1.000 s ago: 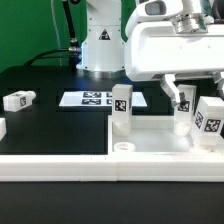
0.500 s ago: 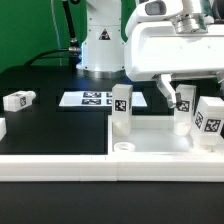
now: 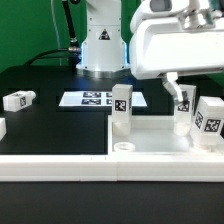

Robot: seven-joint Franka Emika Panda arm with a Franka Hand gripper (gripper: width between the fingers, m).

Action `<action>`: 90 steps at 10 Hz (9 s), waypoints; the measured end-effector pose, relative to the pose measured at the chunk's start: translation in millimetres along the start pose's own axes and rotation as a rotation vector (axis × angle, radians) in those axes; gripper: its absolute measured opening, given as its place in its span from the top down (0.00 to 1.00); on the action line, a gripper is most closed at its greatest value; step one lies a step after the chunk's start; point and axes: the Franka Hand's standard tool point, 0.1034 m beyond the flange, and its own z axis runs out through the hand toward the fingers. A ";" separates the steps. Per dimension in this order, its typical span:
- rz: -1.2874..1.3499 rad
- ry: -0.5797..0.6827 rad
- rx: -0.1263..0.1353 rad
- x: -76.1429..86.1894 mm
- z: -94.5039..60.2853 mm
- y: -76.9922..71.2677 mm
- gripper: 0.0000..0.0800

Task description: Assemble square table

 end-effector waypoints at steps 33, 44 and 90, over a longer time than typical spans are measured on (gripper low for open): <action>1.193 -0.429 -0.298 -15.4 23.2 -0.8 0.63; 0.900 -0.447 -0.169 -12.3 20.5 10.2 0.19; 1.258 -0.335 -0.279 -8.9 27.9 17.3 0.64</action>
Offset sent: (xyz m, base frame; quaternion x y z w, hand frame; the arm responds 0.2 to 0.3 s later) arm 0.0000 0.0000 0.0000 0.0000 0.0000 0.0000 1.0000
